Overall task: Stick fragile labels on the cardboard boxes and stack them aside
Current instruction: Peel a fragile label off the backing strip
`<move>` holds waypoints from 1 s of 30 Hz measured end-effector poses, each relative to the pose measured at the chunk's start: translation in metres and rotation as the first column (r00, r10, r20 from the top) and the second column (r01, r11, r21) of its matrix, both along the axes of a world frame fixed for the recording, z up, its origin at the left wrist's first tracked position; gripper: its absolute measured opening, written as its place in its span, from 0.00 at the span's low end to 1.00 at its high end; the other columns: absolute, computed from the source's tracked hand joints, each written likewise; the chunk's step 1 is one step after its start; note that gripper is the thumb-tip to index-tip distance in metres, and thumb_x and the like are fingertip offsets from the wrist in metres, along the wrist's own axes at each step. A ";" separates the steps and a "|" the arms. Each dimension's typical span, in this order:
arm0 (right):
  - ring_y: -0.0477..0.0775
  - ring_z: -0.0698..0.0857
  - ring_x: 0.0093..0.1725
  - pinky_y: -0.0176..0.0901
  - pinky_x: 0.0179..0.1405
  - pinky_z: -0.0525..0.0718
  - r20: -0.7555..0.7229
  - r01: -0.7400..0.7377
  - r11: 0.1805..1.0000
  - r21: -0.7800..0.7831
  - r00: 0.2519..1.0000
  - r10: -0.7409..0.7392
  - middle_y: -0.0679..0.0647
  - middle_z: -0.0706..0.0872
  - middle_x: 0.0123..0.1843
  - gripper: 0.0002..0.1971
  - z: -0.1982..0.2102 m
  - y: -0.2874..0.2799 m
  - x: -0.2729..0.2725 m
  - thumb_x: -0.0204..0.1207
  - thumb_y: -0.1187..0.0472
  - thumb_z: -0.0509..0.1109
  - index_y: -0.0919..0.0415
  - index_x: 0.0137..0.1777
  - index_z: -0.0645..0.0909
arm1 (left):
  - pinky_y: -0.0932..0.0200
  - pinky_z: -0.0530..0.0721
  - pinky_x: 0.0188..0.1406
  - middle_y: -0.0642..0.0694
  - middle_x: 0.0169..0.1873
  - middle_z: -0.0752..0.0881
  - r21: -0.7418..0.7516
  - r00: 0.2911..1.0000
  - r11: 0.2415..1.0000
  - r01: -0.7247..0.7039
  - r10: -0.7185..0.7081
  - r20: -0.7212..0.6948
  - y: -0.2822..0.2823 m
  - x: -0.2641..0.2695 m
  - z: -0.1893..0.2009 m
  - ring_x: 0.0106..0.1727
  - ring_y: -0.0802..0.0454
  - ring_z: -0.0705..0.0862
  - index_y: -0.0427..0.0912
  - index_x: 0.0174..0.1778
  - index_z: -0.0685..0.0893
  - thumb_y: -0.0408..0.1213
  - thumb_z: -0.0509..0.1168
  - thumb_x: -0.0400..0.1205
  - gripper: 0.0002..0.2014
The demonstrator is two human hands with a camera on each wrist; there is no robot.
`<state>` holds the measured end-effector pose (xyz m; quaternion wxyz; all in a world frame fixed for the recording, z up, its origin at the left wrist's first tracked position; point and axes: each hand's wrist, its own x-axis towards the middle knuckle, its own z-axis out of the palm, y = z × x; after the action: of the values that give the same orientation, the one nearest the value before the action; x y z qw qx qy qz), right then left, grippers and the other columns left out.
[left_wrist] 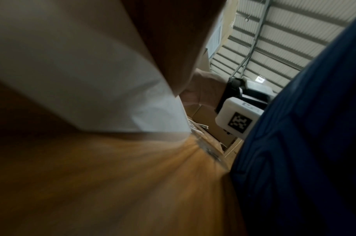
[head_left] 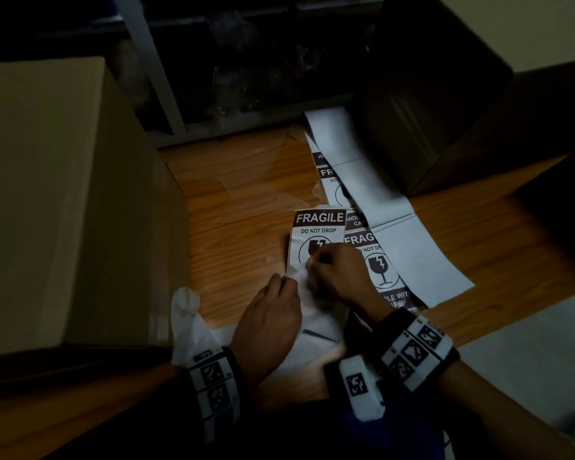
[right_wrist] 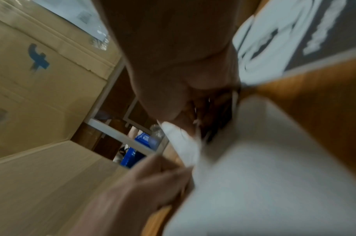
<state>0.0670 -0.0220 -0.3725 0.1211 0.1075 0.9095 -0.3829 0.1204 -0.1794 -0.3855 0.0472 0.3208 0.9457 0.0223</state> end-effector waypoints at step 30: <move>0.64 0.86 0.41 0.54 0.42 0.82 -0.045 -0.333 0.917 0.218 0.936 0.350 0.61 0.89 0.41 0.18 -0.003 -0.017 -0.008 0.74 0.49 0.60 0.62 0.40 0.84 | 0.52 0.71 0.70 0.43 0.69 0.80 0.366 0.947 0.880 -0.304 0.235 0.221 -0.017 -0.051 0.015 0.69 0.44 0.73 0.41 0.71 0.79 0.39 0.63 0.84 0.19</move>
<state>0.0588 -0.0386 -0.3751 0.1362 -0.0570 0.9533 -0.2635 0.0692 -0.1963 -0.3707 0.0586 0.1857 0.9494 0.2463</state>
